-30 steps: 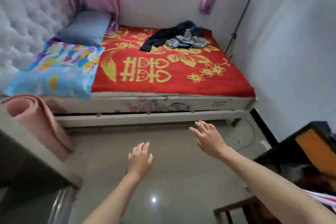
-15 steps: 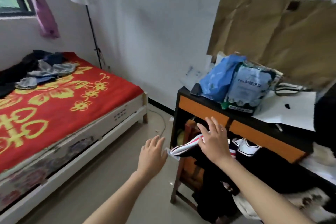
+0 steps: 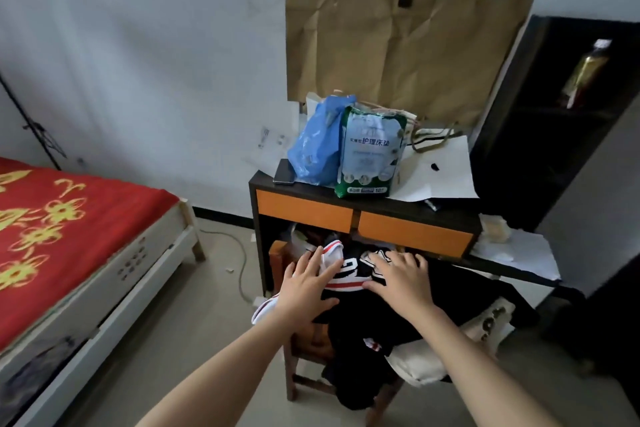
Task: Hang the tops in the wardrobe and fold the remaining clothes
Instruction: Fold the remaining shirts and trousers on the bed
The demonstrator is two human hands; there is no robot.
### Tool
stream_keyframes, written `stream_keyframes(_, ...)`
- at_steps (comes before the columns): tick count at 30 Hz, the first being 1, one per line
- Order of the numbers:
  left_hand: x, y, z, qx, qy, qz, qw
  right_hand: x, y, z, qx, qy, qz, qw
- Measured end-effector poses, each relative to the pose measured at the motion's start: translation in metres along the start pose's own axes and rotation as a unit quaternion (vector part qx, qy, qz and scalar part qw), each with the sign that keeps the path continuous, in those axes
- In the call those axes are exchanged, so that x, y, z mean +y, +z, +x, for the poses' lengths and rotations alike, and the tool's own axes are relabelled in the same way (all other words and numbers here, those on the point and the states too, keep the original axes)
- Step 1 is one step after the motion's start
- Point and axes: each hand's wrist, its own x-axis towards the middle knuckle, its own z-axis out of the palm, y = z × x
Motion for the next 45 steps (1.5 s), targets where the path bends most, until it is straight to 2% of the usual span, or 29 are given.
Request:
stream_keyframes(6, -0.017, 0.001, 0.007, 0.122, 0.065, -0.054, 0.989, 0.003, -0.003, 0.010, 0.024, -0.041, 0.052, 0.998)
stream_keyframes(12, -0.016, -0.026, 0.006, 0.193, 0.021, -0.137, 0.971, 0.008, -0.024, 0.031, 0.037, -0.051, 0.177, 0.982)
stream_keyframes(17, -0.020, -0.095, 0.006, 0.296, -0.059, -0.319, 0.898, -0.005, -0.077, 0.057, 0.170, -0.071, 0.243, 0.952)
stream_keyframes(20, -0.023, -0.142, -0.001, 0.362, -0.107, -0.361, 0.853, -0.022, -0.111, 0.071, 0.255, -0.125, 0.306, 0.909)
stream_keyframes(23, -0.038, -0.180, -0.025, 0.444, -0.121, -0.380, 0.802, -0.050, -0.141, 0.083, 0.285, -0.196, 0.353, 0.869)
stream_keyframes(29, -0.077, -0.200, -0.097, 0.535, -0.201, -0.313, 0.758, -0.137, -0.157, 0.097, 0.224, -0.336, 0.371, 0.837)
stream_keyframes(34, -0.123, -0.176, -0.205, 0.587, -0.349, -0.268, 0.679, -0.262, -0.140, 0.069, 0.184, -0.467, 0.366, 0.784)
stream_keyframes(35, -0.128, -0.173, -0.208, 0.582, -0.354, -0.275, 0.678, -0.267, -0.136, 0.067, 0.181, -0.471, 0.361, 0.784)
stream_keyframes(37, -0.143, -0.167, -0.260, 0.590, -0.406, -0.244, 0.654, -0.319, -0.126, 0.042, 0.145, -0.521, 0.375, 0.753)
stream_keyframes(40, -0.162, -0.158, -0.308, 0.578, -0.447, -0.223, 0.645, -0.370, -0.114, 0.013, 0.095, -0.559, 0.366, 0.738)
stream_keyframes(45, -0.210, -0.151, -0.379, 0.575, -0.488, -0.196, 0.627, -0.456, -0.106, -0.024, 0.027, -0.584, 0.340, 0.736)
